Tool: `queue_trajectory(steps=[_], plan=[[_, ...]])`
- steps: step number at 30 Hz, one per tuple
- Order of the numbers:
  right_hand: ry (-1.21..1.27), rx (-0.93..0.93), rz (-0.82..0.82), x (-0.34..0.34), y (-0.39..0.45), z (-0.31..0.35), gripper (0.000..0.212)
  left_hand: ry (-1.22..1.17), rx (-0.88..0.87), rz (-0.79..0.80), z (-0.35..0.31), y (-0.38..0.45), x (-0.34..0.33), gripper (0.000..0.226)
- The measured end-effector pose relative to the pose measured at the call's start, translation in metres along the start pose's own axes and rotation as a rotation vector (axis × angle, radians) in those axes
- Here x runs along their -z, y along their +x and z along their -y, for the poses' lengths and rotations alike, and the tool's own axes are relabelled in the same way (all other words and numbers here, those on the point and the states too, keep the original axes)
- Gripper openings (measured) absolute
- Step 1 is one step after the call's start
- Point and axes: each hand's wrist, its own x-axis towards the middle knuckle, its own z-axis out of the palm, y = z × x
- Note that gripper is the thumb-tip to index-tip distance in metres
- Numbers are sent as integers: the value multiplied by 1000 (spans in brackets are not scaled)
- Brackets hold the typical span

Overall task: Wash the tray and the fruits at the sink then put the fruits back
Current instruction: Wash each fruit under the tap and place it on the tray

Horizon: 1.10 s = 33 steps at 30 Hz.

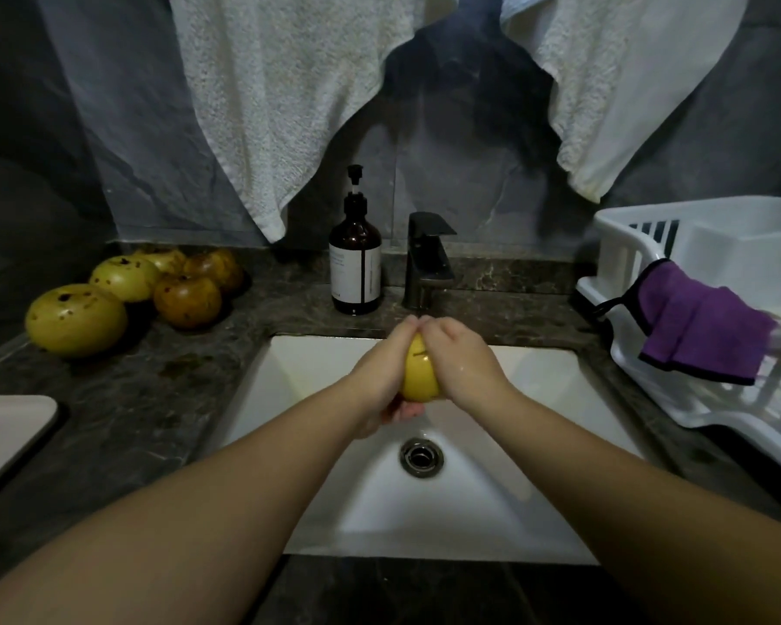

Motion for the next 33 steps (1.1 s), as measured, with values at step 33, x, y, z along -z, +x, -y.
queue_trajectory(steps=[33], plan=[[29,205,225,10,-1,-7,38,-190,30,62,-2,3,10,69]])
